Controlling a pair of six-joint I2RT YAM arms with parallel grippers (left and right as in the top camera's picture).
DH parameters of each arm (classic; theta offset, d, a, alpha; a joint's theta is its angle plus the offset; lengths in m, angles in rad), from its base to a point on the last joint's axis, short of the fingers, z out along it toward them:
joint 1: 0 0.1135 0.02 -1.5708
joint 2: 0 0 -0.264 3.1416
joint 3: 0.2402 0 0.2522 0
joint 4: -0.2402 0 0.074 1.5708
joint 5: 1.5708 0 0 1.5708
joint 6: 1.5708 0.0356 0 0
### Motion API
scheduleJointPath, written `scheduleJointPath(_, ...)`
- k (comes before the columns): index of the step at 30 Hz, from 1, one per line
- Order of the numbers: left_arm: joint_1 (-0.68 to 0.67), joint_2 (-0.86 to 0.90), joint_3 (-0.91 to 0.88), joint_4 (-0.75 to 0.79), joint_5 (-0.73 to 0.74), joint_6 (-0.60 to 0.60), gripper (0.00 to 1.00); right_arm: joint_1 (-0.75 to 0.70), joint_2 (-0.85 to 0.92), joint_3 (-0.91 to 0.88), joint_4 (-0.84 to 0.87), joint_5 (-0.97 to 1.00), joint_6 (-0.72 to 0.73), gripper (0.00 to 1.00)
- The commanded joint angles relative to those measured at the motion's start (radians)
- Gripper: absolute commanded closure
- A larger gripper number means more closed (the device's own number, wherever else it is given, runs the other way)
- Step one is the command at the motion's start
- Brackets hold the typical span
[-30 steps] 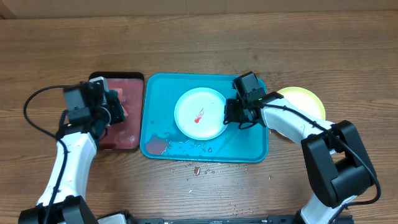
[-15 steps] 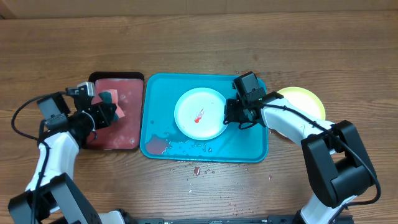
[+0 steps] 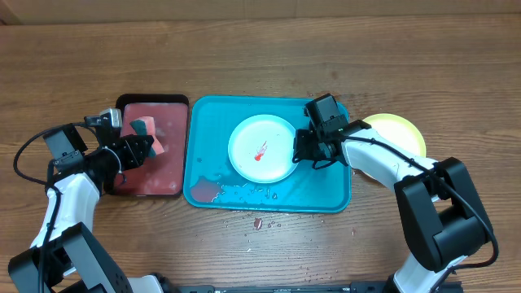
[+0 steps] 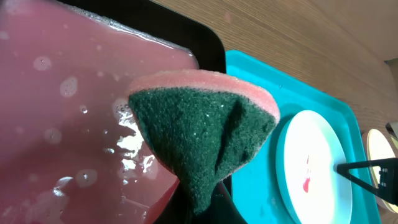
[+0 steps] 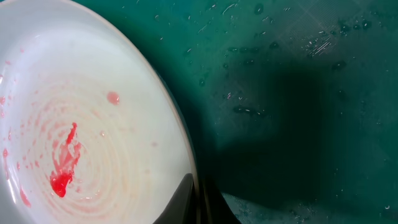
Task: Clean dirty plates on tray and stack at the side
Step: 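Lift the sponge from the water with the left gripper, then scrub the blue plate with the sponge held by the left gripper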
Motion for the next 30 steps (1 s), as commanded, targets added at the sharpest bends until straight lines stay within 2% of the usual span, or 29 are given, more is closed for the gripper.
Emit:
scheduleJointPath(1,0.005,0.004,-0.005,0.004,0.029,0.011,0.96,0.005,0.002,0.000,-0.002,0.022,-0.004,0.96)
scheduleJointPath(3,0.003,0.004,-0.005,0.009,-0.020,-0.058,0.96,0.005,0.002,0.000,-0.002,0.022,-0.004,0.96)
scheduleJointPath(5,-0.006,0.004,-0.002,0.000,-0.148,-0.200,0.96,0.005,0.002,0.000,-0.002,0.022,-0.005,0.96)
scheduleJointPath(7,-0.034,0.003,0.011,-0.043,-0.277,-0.279,0.96,0.005,0.002,0.000,-0.002,0.022,-0.007,0.96)
scheduleJointPath(14,-0.274,0.003,0.210,-0.313,-0.616,-0.303,0.96,0.005,0.002,0.000,-0.010,0.022,-0.008,0.96)
scheduleJointPath(18,-0.440,0.003,0.335,-0.394,-0.613,-0.305,0.96,0.005,0.002,0.000,-0.015,0.022,-0.012,0.96)
scheduleJointPath(23,-0.637,0.025,0.351,-0.370,-0.589,-0.301,0.96,0.005,0.002,0.000,-0.021,0.023,-0.030,0.96)
scheduleJointPath(30,-0.835,0.171,0.358,-0.314,-0.518,-0.108,0.96,0.005,0.002,0.000,-0.027,0.023,-0.030,0.96)
